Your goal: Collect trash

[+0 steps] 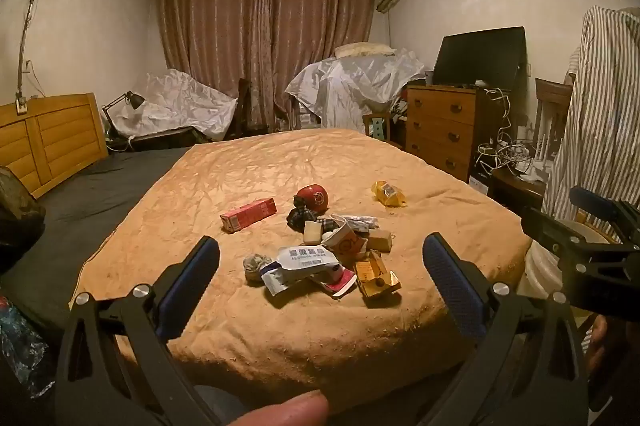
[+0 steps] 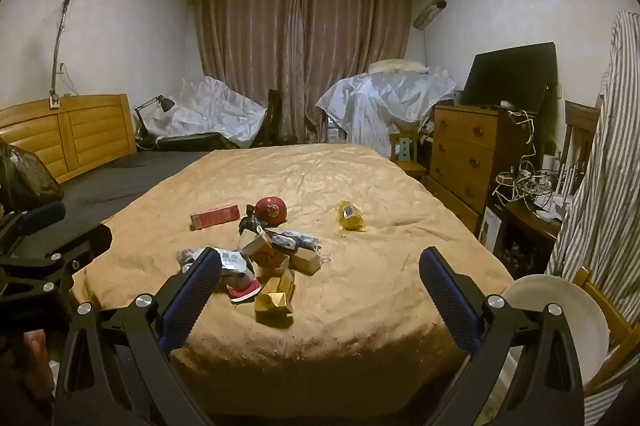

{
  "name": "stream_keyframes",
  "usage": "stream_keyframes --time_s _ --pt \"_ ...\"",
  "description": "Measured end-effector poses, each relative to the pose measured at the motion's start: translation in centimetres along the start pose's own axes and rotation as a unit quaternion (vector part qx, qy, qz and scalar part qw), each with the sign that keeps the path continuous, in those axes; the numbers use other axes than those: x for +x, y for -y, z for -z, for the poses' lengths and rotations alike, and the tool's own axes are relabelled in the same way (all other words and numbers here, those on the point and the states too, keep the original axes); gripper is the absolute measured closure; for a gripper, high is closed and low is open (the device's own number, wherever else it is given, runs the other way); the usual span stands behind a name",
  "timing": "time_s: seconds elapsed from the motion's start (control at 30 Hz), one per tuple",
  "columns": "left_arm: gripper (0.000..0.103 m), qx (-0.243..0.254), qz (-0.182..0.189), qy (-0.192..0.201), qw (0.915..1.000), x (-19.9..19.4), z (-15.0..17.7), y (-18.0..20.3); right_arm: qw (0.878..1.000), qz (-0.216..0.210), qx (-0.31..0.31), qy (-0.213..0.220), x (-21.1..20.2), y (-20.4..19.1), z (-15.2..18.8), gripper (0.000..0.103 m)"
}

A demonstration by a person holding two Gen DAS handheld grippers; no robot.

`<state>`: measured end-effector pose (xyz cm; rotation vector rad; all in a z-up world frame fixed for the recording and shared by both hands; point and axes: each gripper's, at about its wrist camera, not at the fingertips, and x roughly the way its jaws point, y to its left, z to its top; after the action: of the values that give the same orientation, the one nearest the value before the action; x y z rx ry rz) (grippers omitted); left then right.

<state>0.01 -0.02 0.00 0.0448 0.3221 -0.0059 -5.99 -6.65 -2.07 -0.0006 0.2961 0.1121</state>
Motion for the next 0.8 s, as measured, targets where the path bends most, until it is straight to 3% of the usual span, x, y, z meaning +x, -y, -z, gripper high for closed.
stream_keyframes --time_s 0.8 --pt "0.005 -0.002 -0.001 -0.007 1.0 0.41 0.78 0.02 1.0 -0.003 0.003 -0.007 0.32 0.16 0.56 0.004"
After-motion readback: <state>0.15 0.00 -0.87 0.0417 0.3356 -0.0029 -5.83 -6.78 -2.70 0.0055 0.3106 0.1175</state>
